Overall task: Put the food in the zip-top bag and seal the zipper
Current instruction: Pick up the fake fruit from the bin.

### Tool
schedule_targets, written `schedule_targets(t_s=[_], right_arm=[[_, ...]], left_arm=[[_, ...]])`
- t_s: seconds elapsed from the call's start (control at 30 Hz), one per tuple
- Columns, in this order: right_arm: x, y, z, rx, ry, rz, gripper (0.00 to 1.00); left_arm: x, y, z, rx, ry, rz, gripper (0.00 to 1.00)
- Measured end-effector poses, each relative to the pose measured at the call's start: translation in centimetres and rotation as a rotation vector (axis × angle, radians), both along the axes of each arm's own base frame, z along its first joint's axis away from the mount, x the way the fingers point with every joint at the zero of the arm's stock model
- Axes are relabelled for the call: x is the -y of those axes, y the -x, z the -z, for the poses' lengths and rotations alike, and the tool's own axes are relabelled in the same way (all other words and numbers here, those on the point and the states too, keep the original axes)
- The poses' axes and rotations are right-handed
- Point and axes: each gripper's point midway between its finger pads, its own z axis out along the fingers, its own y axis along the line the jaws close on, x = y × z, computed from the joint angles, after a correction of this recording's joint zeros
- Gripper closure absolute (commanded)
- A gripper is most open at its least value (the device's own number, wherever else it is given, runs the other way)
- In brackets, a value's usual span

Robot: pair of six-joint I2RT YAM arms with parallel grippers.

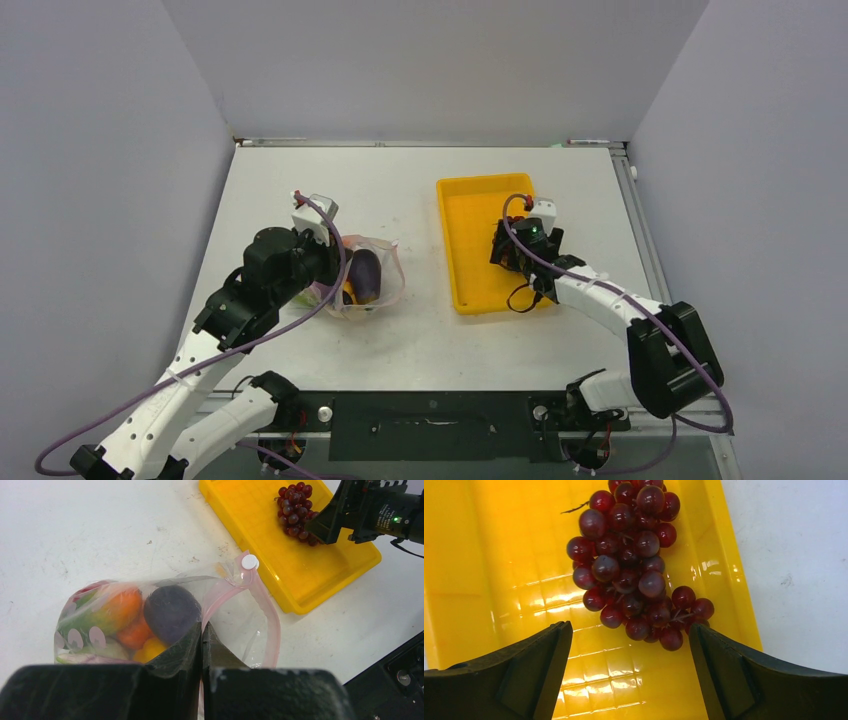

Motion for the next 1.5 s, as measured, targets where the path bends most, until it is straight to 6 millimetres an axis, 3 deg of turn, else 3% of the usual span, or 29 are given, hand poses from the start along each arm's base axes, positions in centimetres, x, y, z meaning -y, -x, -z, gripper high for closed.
schedule_targets(t_s=[0.2, 0.63, 0.93, 1.17, 1.5], right_arm=[[0.6, -0.7, 2.1, -0.052, 0.003, 0.002, 0.1], [-0.8, -4.6, 1.9, -0.029, -0.007, -0.025, 0.1], [-0.8, -5.2, 3.9, -0.071, 0.007, -0.023, 0.1], [-0.7, -5.5, 5.1, -0.098, 0.024, -0.017, 0.02], [-0.7, -5.7, 5.2, -0.099, 0.035, -0.026, 0.53]], left_arm=[[0.0, 0.0, 0.1, -0.002, -0.001, 0.0, 1.0], [0.0, -0.1, 0.1, -0.004, -0.003, 0.0, 1.0], [0.1, -0.2, 0.4, -0.011, -0.008, 0.0, 1.0], [0.1, -0.2, 0.4, -0.011, -0.008, 0.0, 1.0], [0.1, -0.2, 0.5, -0.015, -0.01, 0.0, 1.0]])
